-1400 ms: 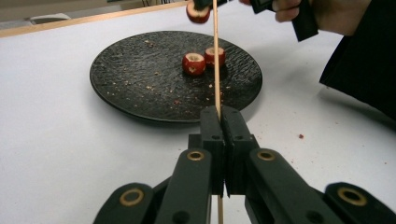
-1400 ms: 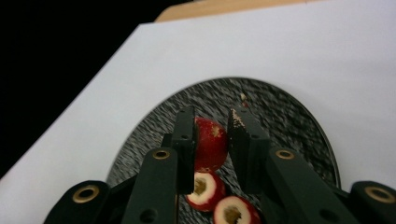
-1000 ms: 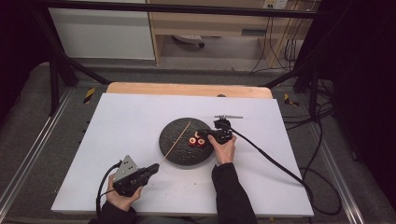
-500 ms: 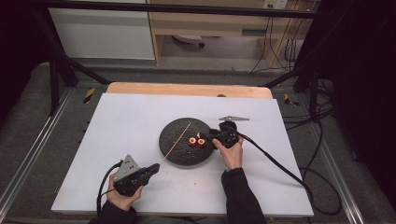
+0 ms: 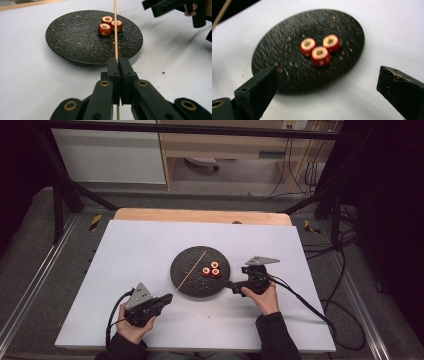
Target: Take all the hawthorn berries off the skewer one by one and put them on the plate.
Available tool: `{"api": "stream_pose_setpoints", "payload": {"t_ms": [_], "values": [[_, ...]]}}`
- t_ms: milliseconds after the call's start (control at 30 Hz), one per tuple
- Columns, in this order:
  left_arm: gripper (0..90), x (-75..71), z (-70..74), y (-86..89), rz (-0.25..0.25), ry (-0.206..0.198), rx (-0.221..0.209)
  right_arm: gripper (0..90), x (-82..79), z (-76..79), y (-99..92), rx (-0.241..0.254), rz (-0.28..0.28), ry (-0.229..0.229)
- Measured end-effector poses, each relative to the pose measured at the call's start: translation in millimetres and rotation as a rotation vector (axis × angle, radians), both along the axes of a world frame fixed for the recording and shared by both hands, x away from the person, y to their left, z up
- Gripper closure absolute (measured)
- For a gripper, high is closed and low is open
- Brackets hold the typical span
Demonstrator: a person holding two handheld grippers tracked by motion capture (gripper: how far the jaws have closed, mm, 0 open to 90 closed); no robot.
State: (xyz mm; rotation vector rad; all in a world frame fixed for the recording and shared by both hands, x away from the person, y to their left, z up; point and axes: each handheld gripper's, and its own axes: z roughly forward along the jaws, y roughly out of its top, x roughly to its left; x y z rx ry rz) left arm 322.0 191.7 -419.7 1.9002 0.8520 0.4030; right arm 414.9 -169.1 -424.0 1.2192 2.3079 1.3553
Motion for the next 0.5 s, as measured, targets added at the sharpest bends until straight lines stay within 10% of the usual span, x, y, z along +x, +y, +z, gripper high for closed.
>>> {"api": "stream_pose_setpoints", "payload": {"t_ms": [500], "values": [[88.4, 22.2, 15.1, -12.2, 0.011, 0.044, 0.024, 0.8, -32.7, -25.4, -45.0, -0.061, 0.001, 0.020]]}}
